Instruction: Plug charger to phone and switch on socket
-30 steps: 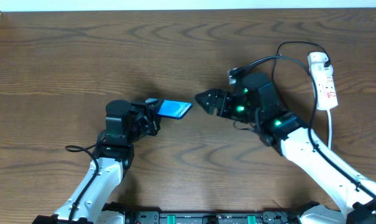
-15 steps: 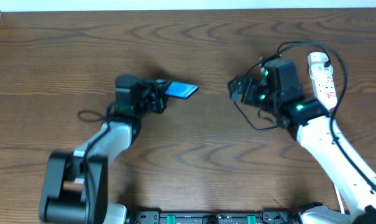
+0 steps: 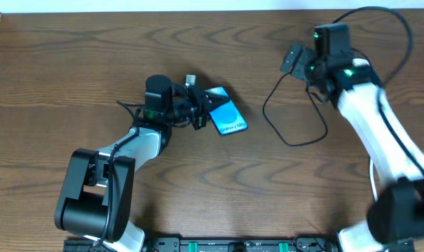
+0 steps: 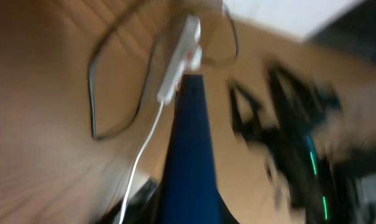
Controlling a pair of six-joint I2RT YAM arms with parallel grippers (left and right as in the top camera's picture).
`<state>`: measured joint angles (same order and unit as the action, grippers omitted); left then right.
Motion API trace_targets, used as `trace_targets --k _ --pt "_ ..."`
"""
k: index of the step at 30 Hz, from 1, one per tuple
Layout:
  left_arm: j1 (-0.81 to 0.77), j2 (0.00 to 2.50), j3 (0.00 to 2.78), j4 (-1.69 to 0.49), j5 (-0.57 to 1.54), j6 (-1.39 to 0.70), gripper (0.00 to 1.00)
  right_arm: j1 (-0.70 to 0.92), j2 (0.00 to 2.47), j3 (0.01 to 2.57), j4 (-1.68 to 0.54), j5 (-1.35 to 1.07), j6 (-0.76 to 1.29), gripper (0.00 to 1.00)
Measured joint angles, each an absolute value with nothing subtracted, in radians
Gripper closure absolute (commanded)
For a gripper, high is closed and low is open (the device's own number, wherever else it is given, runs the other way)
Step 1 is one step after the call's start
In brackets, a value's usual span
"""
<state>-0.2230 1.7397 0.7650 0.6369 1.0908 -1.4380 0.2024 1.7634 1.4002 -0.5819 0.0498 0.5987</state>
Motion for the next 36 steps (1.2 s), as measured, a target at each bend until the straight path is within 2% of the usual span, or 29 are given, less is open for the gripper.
trace_targets --k 7,15,19,22,25,26,28,29,31,34,36 --pt "-0.223 1.739 0.765 0.637 1.202 -1.363 0.93 0.208 2.001 1.466 -0.521 0.086 0.656 0.28" --pt "-0.223 1.740 0.765 0.637 1.226 -1.352 0.93 0.224 2.098 1.480 -0.382 0.134 0.736 0.37" --pt "-0.223 1.739 0.765 0.637 1.229 -1.352 0.92 0.241 2.148 1.480 -0.321 0.150 0.754 0.45" --pt "-0.223 1.740 0.765 0.637 1.229 -1.352 0.92 0.252 2.158 1.480 -0.321 0.187 0.758 0.47" --pt "-0.223 1.740 0.765 0.637 1.229 -1.349 0.92 0.262 2.158 1.480 -0.333 0.240 0.763 0.62" --pt "-0.223 1.739 0.765 0.637 1.229 -1.349 0.92 0.266 2.158 1.480 -0.339 0.261 0.758 0.73" --pt "-0.223 1.740 0.765 0.637 1.229 -1.348 0.92 0.273 2.158 1.480 -0.338 0.282 0.760 0.78" --pt "-0.223 1.739 0.765 0.637 1.229 -1.348 0.92 0.275 2.158 1.480 -0.334 0.285 0.763 0.78" --pt "-0.223 1.740 0.765 0.637 1.229 -1.348 0.92 0.278 2.158 1.480 -0.331 0.284 0.761 0.68" --pt "-0.223 1.739 0.765 0.637 1.229 -1.347 0.92 0.280 2.158 1.480 -0.331 0.284 0.759 0.62" --pt "-0.223 1.739 0.765 0.637 1.229 -1.345 0.92 0.280 2.158 1.480 -0.327 0.284 0.762 0.51"
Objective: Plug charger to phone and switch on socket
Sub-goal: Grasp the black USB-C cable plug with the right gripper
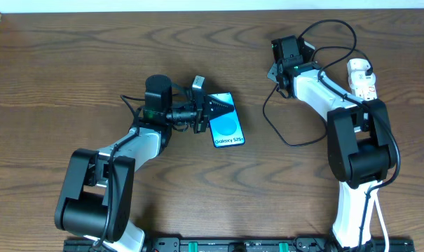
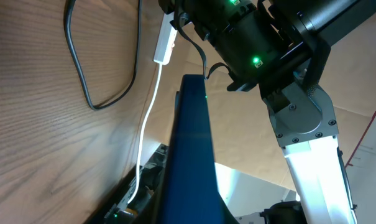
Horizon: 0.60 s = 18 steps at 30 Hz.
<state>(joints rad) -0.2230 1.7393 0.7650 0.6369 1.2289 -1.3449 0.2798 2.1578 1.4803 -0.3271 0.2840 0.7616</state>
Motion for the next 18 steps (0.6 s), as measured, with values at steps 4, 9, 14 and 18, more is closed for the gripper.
trace_targets --k 4,9,14,18 --pt "-0.223 1.740 0.765 0.637 1.229 -1.345 0.93 0.279 2.162 1.480 -0.305 0.284 0.757 0.54" --pt "-0.223 1.739 0.765 0.637 1.229 -1.345 0.92 0.279 2.196 1.480 -0.301 0.279 0.758 0.70" --pt "-0.223 1.739 0.765 0.637 1.229 -1.345 0.92 0.280 2.207 1.486 -0.294 0.265 0.759 0.99" --pt "-0.223 1.740 0.765 0.637 1.229 -1.341 0.93 0.280 2.204 1.496 -0.321 0.143 0.688 0.99"
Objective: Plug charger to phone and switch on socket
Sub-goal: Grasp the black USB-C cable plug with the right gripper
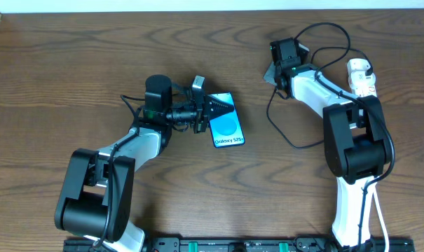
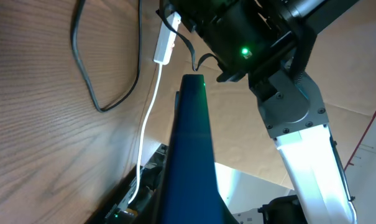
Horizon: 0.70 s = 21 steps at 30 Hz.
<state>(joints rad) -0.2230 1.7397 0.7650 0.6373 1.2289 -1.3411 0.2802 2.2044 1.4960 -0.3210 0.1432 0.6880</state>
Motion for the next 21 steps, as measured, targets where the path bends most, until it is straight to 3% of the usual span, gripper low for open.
trace_targets --k 7,9,10,12,13,16,21 --pt "-0.223 1.740 0.765 0.637 1.236 -1.340 0.92 0.298 2.128 1.505 -1.034 -0.077 0.539 0.99" --pt "-0.223 1.740 0.765 0.637 1.236 -1.338 0.92 0.301 2.128 1.488 -1.129 -0.080 0.521 0.99" --pt "-0.223 1.739 0.765 0.637 1.236 -1.338 0.92 0.301 2.128 1.481 -1.148 -0.076 0.515 0.93" --pt "-0.223 1.740 0.765 0.637 1.236 -1.338 0.92 0.301 2.128 1.469 -1.159 -0.062 0.505 0.55" --pt "-0.223 1.739 0.765 0.637 1.236 -1.338 0.92 0.301 2.128 1.469 -1.148 -0.052 0.499 0.42" --pt "-0.223 1.739 0.765 0.637 1.236 -1.338 0.92 0.300 2.113 1.471 -1.056 -0.031 0.491 0.29" --pt "-0.223 1.740 0.765 0.637 1.236 -1.337 0.92 0.301 2.108 1.474 -0.966 0.020 0.507 0.32"
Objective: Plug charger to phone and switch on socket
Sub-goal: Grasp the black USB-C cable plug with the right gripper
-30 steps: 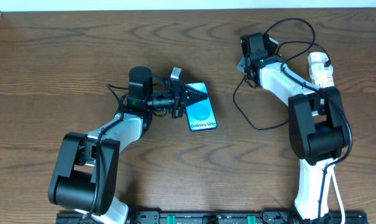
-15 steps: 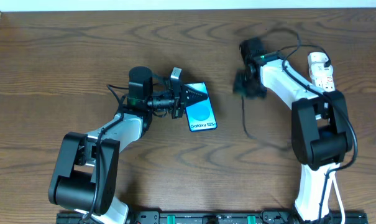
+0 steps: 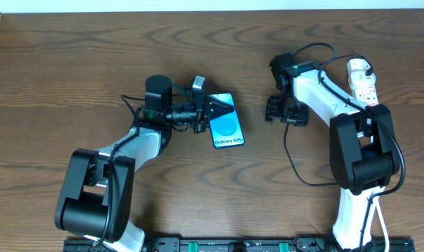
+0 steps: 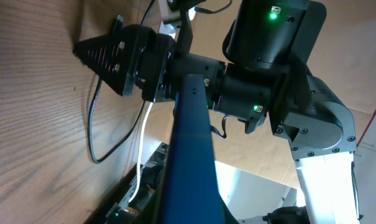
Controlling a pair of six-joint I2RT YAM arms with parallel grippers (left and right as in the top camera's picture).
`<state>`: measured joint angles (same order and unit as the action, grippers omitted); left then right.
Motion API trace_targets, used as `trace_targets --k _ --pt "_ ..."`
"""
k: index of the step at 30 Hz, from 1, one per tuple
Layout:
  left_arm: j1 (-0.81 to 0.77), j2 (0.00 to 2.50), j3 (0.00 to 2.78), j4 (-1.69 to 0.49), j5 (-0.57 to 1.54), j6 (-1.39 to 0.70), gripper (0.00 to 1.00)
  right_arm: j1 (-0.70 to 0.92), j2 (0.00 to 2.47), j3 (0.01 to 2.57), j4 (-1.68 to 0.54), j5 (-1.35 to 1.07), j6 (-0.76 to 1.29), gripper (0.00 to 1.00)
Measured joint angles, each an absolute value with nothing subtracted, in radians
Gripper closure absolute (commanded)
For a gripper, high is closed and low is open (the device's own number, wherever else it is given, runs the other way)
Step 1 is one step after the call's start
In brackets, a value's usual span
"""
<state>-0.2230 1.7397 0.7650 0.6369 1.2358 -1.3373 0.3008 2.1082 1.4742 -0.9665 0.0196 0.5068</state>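
Note:
A blue phone (image 3: 226,124) marked Galaxy S25 is held left of the table's middle, screen up, with my left gripper (image 3: 210,112) shut on its far left end. In the left wrist view the phone (image 4: 191,155) shows edge-on, running away from the camera. My right gripper (image 3: 273,110) sits a short way right of the phone and points at it. Its black fingers (image 4: 107,53) are pressed together on the end of the black charger cable (image 3: 296,164). The plug itself is hidden. A white socket strip (image 3: 361,78) lies at the far right.
The black cable trails from the right gripper toward the front edge, then curves back up by the right arm's base (image 3: 369,168). A thin white lead (image 4: 141,143) runs from the socket strip. Bare wood lies between phone and right gripper.
My right gripper has come from the far side of the table to a spot level with the phone, facing it. The black cable came with it and now stretches toward the front. The left gripper has not moved.
At first my left gripper held the phone tilted while the right arm was at the far right above the cable loop. Then the phone lay square and the right gripper was at the cable's far end. Now that gripper holds the cable end beside the phone.

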Motion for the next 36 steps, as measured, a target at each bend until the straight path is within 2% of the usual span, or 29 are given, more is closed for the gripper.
trace_targets --k 2,4,8,15,22,29,36 --pt "-0.223 1.740 0.765 0.637 1.236 -1.338 0.92 0.301 2.107 1.474 -0.960 0.029 0.523 0.36" --pt "-0.223 1.740 0.765 0.637 1.236 -1.338 0.92 0.305 2.107 1.473 -0.958 0.031 0.542 0.45" --pt "-0.223 1.739 0.765 0.636 1.236 -1.338 0.92 0.323 2.090 1.439 -0.937 0.038 0.567 0.58" --pt "-0.223 1.740 0.765 0.637 1.236 -1.337 0.92 0.368 2.046 1.362 -0.840 0.088 0.590 0.99" --pt "-0.223 1.740 0.765 0.636 1.236 -1.338 0.92 0.340 2.082 1.434 -0.896 0.097 0.506 0.99" --pt "-0.223 1.740 0.765 0.638 1.236 -1.338 0.93 0.310 2.094 1.590 -1.142 -0.078 0.277 0.99" --pt "-0.223 1.740 0.767 0.821 1.228 -1.334 0.93 0.282 1.821 1.599 -1.311 -0.321 0.049 0.99"
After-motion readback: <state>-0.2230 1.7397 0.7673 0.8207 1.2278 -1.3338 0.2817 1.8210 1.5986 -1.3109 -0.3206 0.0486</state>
